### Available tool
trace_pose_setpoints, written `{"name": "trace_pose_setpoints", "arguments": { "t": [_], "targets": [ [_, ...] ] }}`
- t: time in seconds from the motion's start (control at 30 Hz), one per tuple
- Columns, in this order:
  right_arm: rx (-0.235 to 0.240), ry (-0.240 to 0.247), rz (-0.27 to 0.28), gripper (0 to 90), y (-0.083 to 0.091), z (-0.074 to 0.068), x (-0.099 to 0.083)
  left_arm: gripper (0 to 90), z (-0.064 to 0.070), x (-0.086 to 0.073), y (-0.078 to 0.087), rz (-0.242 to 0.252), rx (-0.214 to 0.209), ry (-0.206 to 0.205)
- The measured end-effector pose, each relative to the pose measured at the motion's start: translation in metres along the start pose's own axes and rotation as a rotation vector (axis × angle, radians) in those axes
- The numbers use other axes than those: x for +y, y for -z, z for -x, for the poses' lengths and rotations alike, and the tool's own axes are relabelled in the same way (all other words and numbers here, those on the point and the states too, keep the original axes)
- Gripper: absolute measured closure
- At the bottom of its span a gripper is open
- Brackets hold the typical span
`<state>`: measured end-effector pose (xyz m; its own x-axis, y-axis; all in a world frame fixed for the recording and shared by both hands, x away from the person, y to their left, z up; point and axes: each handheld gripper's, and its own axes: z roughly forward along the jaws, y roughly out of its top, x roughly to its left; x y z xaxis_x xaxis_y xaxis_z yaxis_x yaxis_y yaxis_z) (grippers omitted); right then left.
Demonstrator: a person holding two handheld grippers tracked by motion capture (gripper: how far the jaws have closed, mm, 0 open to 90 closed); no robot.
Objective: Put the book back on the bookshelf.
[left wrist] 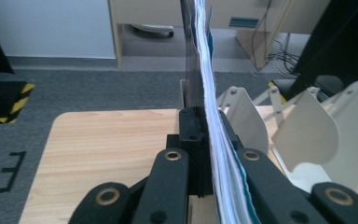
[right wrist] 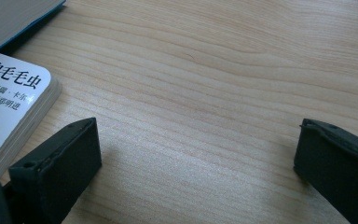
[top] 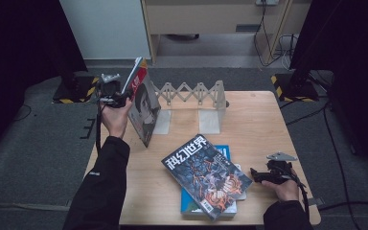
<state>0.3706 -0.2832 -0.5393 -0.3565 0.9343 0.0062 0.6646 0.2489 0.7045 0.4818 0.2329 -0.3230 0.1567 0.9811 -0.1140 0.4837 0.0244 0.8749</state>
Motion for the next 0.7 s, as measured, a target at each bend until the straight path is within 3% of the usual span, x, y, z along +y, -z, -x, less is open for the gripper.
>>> {"name": "trace_pose_setpoints", "arguments": {
  "t": [0.2,0.43,0.7],
  "targets": [
    [0.001,0.003,0.001,0.7,-0.0001,0.0003,0.0001,86.3,0.0059,-0.0005,-0.0053,-0.008,0.040,-0.022],
    [0.001,0.001,0.000,0.7,0.0000,0.0001,0.0001,86.1,0.0067,-0.0017,-0.0079,-0.039,0.056,-0.028],
    [0.001,0.001,0.000,0.7,-0.0001,0.0001,0.0001,85.8,0.0100,-0.0027,-0.0077,-0.036,0.067,-0.051]
  ]
}}
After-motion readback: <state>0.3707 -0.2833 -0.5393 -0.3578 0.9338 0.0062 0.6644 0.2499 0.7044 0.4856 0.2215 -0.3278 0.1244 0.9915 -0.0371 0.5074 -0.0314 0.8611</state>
